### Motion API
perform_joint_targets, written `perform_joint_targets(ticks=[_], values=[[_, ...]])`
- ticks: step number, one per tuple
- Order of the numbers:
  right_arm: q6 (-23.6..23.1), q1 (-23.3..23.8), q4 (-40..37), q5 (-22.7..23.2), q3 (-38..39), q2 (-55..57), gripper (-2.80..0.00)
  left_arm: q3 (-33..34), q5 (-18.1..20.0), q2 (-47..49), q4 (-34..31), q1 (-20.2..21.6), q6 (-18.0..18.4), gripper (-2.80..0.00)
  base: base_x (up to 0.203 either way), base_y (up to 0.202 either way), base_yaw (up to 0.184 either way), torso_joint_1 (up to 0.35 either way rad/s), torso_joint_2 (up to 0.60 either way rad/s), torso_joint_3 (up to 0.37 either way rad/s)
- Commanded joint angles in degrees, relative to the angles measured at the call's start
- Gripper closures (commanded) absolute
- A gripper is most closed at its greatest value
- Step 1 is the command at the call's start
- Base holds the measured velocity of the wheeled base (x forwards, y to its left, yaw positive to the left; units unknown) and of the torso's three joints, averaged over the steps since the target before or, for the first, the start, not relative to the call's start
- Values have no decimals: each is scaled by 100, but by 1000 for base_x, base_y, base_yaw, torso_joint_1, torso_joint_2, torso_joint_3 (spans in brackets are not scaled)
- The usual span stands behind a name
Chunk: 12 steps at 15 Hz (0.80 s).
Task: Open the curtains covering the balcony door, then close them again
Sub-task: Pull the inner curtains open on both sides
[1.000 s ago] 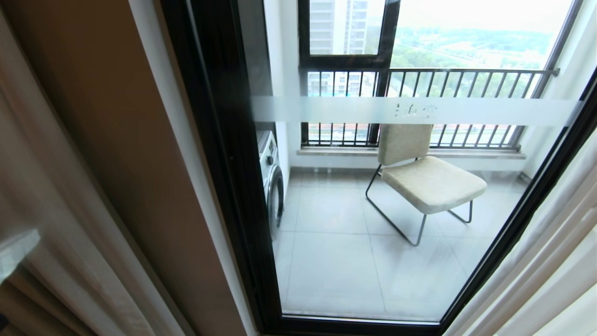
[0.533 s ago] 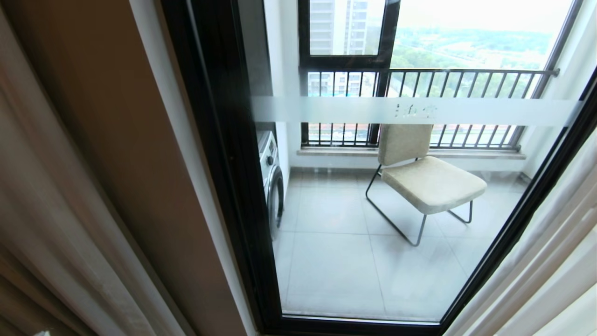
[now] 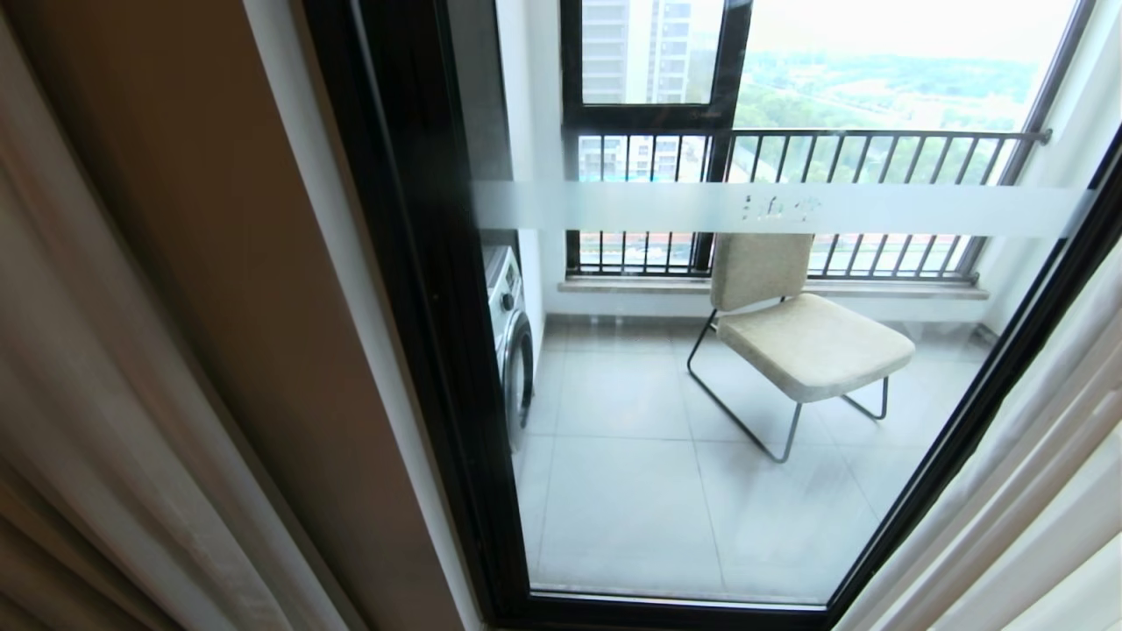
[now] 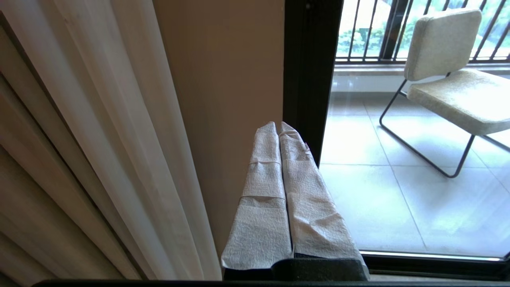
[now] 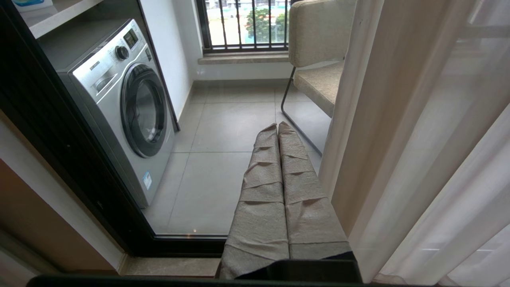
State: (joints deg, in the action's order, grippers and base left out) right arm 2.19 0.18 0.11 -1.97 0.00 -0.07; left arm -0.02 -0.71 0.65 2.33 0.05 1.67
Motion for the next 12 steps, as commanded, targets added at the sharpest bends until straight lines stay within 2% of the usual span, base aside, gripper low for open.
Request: perform_joint_targets(ticks=[1, 12], values=[[0, -1, 4, 4, 0, 7, 0, 2, 0, -56, 4, 4, 0, 0, 0, 0, 0, 0, 0, 0], [0, -1, -2, -5, 0, 7, 0, 2, 0, -56, 2, 4, 9, 0, 0, 0, 0, 0, 0, 0]])
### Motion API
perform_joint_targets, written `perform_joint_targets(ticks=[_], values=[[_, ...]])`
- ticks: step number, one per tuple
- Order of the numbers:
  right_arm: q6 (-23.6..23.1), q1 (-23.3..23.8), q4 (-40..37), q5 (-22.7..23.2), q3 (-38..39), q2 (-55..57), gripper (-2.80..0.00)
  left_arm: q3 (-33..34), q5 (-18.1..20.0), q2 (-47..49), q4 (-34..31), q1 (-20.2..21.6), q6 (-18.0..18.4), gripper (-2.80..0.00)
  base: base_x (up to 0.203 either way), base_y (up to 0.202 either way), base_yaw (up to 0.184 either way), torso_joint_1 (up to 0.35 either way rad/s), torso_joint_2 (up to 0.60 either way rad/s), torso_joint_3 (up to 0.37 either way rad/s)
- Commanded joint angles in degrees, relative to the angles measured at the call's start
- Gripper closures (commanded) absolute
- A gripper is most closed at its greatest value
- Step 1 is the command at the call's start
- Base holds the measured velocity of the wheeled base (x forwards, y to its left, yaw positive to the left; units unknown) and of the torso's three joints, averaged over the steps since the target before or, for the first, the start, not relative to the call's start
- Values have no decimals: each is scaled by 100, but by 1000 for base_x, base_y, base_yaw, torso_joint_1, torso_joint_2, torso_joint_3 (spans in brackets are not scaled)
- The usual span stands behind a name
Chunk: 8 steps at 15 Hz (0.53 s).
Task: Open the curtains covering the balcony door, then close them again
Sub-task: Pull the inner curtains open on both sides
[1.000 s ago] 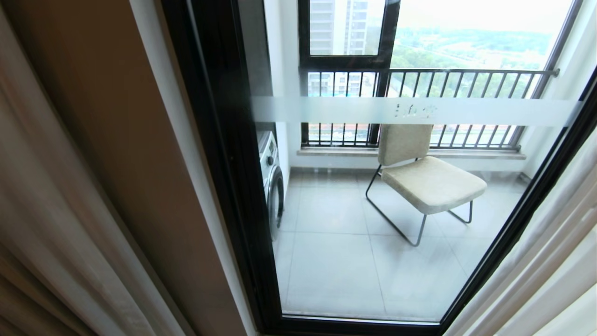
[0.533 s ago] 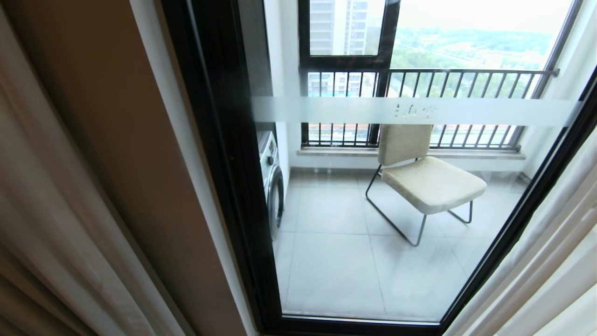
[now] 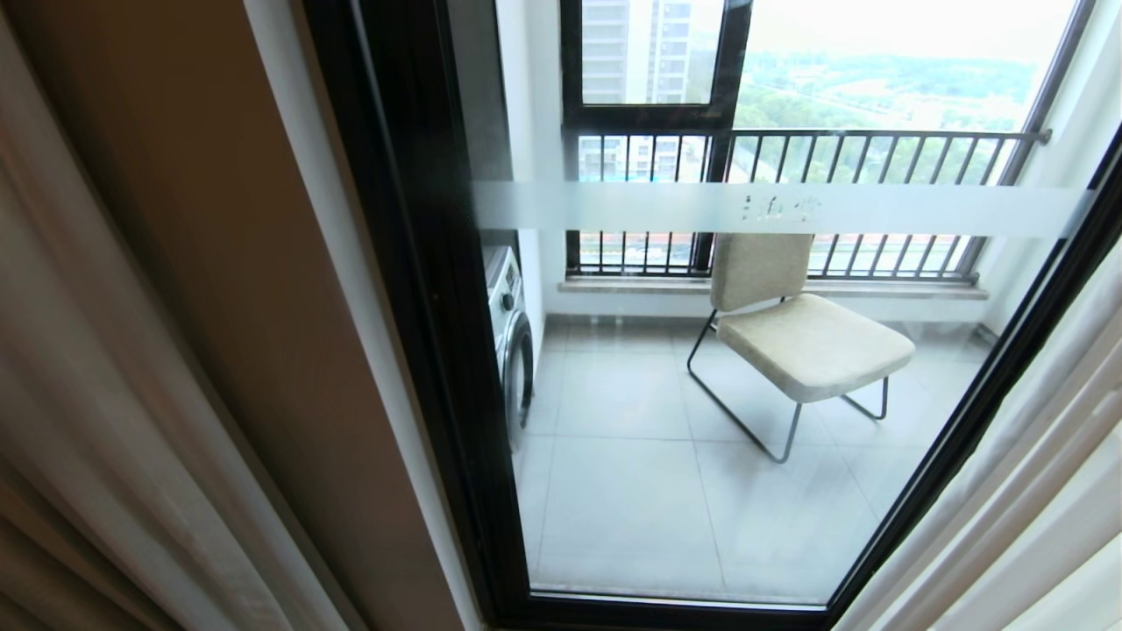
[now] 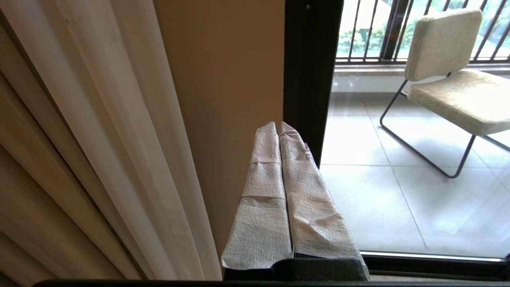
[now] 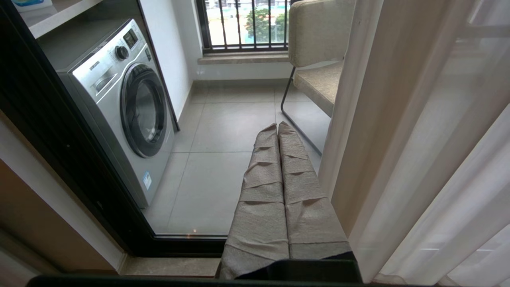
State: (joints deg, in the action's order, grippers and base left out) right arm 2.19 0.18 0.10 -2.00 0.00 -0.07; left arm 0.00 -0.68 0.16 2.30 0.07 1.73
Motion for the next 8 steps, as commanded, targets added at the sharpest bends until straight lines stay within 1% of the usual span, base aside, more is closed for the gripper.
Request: perform_joint_targets(ticks=[1, 8], values=[[0, -1, 8, -2, 0, 7, 0, 0, -2, -7, 7, 1, 3, 0, 0, 0, 0, 0, 0, 0], [0, -1, 6, 0, 0, 7, 0, 0, -2, -7, 7, 1, -6, 0, 0, 0, 0, 0, 0, 0]])
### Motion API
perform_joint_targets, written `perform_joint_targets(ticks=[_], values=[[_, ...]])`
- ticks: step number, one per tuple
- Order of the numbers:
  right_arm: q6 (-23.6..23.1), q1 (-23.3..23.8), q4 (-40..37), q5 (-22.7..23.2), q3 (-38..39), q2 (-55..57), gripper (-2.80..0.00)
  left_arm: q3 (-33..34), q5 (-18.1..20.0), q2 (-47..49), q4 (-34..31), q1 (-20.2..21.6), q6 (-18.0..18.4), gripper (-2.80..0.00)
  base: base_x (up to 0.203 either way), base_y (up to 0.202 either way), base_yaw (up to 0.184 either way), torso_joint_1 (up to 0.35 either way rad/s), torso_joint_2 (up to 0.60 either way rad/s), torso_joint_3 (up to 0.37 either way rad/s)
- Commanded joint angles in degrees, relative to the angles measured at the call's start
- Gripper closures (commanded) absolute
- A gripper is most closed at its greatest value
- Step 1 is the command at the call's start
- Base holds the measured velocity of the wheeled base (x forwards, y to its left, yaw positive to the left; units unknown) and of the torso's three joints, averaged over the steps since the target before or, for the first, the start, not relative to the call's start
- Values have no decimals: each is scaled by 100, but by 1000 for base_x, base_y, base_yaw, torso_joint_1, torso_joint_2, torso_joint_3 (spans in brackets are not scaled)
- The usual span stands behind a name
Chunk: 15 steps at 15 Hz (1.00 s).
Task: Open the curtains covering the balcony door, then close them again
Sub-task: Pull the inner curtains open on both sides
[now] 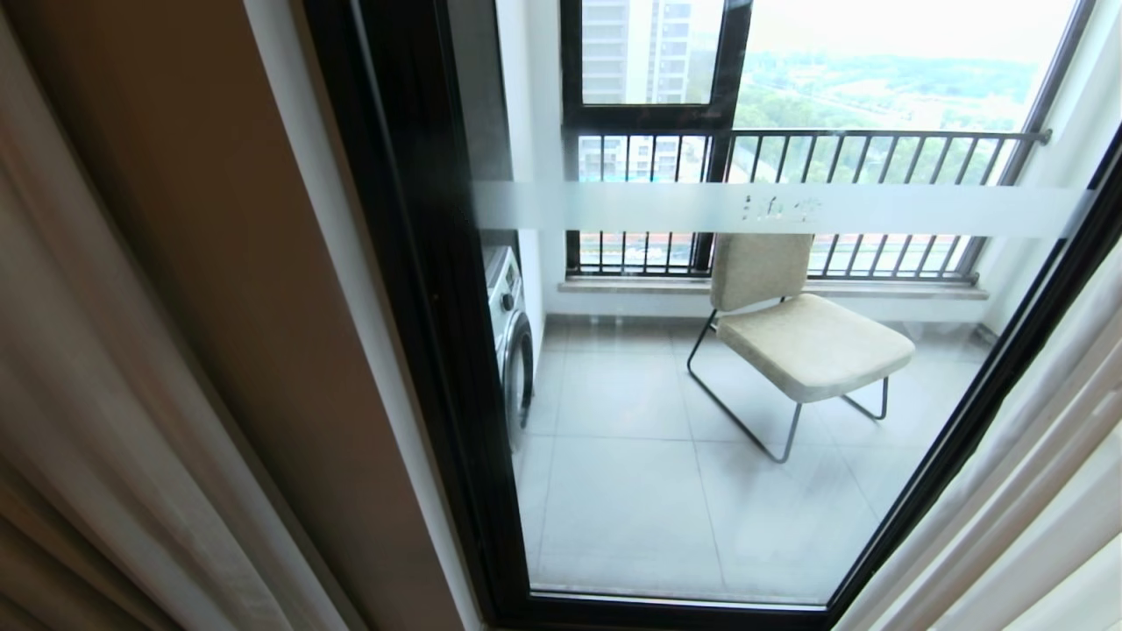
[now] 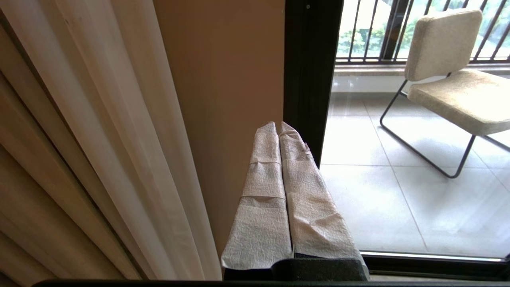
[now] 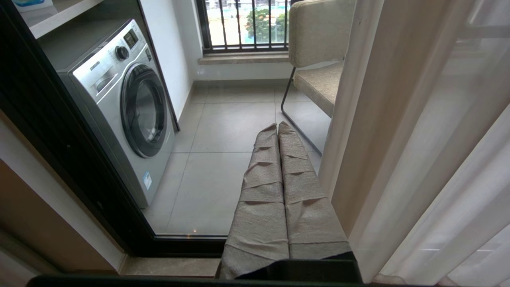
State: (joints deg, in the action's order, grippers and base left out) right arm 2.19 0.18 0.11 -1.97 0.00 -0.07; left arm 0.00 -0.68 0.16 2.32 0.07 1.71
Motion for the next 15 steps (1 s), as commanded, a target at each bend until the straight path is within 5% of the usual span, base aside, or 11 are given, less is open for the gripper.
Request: perform_joint_targets(ticks=[1, 15], values=[[0, -1, -2, -3, 0, 7, 0, 0, -2, -7, 6, 1, -4, 0, 0, 0, 0, 0, 0, 0], [0, -1, -2, -5, 0, 7, 0, 0, 7, -7, 6, 1, 5, 0, 0, 0, 0, 0, 0, 0]])
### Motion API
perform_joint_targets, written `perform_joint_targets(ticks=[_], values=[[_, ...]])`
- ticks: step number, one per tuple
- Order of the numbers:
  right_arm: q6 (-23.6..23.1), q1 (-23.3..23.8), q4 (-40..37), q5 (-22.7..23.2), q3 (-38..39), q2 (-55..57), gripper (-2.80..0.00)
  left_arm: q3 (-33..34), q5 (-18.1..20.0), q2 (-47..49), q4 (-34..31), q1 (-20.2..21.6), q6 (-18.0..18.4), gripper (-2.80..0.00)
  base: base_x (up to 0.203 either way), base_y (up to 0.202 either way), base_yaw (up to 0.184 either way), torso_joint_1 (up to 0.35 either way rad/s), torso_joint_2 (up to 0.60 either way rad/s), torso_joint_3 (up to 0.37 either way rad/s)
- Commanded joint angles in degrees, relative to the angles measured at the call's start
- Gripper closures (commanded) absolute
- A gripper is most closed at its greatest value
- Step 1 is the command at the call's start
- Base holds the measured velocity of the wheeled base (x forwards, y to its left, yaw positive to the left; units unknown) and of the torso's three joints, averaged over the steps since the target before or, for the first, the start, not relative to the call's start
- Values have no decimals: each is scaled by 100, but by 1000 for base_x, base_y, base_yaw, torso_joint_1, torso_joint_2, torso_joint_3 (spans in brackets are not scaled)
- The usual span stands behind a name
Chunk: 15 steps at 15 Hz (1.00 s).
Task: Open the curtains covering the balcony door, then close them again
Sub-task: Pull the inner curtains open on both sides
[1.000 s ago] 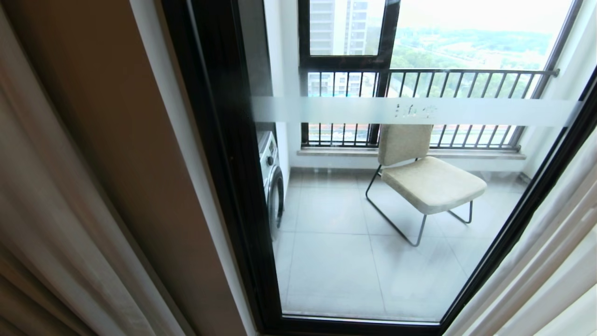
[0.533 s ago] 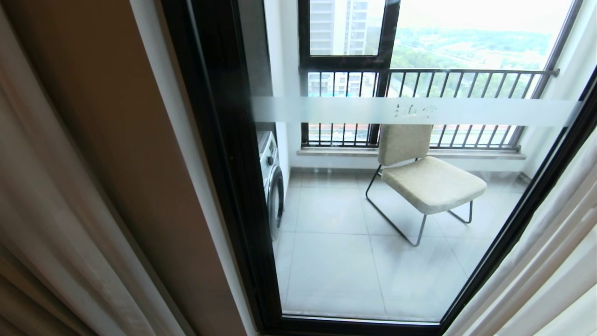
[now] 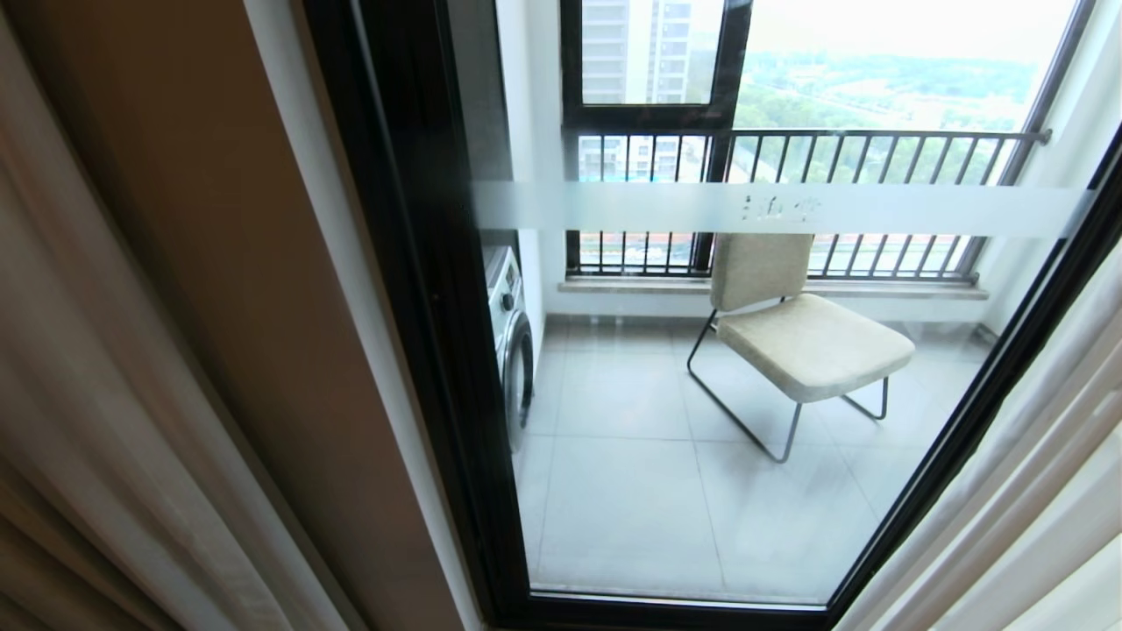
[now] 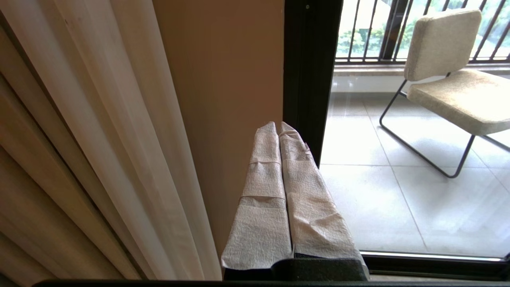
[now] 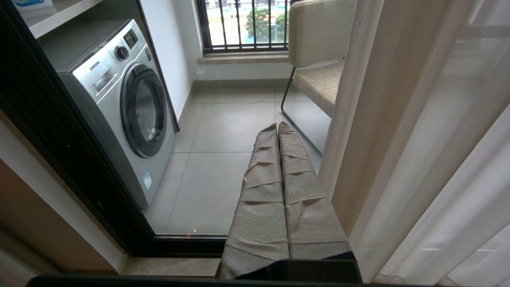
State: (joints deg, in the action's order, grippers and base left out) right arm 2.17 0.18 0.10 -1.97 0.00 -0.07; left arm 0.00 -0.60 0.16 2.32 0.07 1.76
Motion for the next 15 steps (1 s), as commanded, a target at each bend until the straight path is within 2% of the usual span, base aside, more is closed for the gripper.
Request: perform_joint_targets(ticks=[1, 6, 15], values=[[3, -1, 8, -2, 0, 7, 0, 0, -2, -7, 5, 1, 0, 0, 0, 0, 0, 0, 0, 0], [3, -1, 5, 4, 0, 7, 0, 0, -2, -7, 5, 1, 9, 0, -1, -27, 0, -1, 1, 1], [3, -1, -1, 4, 0, 7, 0, 0, -2, -7, 5, 1, 9, 0, 0, -187, 2, 4, 0, 0]])
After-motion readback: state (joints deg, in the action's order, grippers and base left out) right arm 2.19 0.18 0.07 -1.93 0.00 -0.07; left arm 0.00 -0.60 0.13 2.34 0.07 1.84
